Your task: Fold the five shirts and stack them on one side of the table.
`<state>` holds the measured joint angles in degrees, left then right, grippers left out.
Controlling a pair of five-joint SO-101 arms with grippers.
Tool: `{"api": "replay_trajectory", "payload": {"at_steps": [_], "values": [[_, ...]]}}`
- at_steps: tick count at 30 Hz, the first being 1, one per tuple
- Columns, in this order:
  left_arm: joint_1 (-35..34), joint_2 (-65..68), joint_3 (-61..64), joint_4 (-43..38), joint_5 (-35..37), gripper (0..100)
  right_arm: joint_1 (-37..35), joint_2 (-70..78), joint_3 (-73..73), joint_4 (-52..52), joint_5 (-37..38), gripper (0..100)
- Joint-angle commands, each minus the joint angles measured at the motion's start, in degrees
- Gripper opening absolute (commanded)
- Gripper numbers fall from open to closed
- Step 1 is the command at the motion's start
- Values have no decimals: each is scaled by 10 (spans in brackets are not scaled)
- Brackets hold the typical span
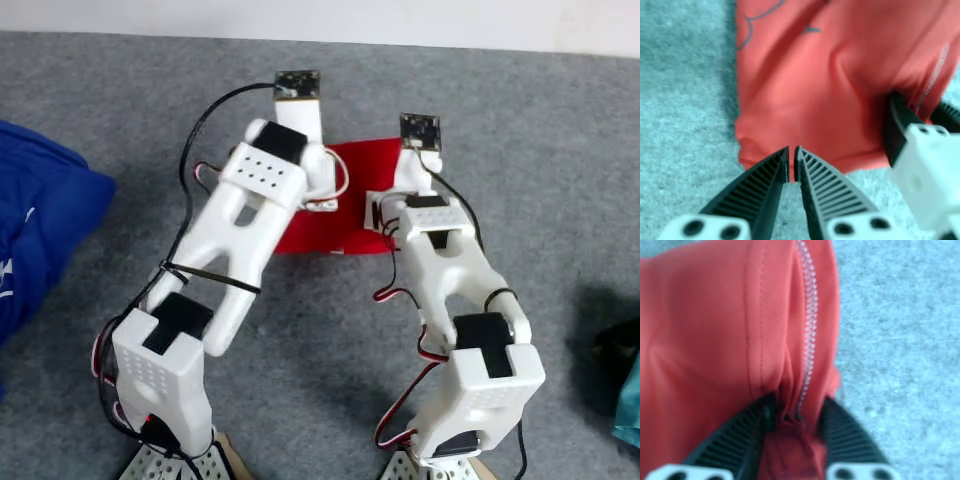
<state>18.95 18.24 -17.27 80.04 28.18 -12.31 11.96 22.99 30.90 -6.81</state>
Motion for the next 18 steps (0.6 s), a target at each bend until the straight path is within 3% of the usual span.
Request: {"api": "replay_trajectory", "payload": {"at_steps": [1, 6, 10, 15, 18], "values": [[-44, -27, -2, -33, -2, 51, 5, -2, -34, 11, 33, 2], [-125, -26, -1, -96, 1, 50, 12, -7, -44, 45, 41, 8], [-180, -26, 29, -161, 74, 50, 48, -46, -39, 49, 40, 8], [-193, -26, 124, -302, 106, 51, 111, -126, -12, 53, 27, 7], [-182, -26, 150, -341, 105, 50, 153, -161, -6, 54, 4, 7]]}}
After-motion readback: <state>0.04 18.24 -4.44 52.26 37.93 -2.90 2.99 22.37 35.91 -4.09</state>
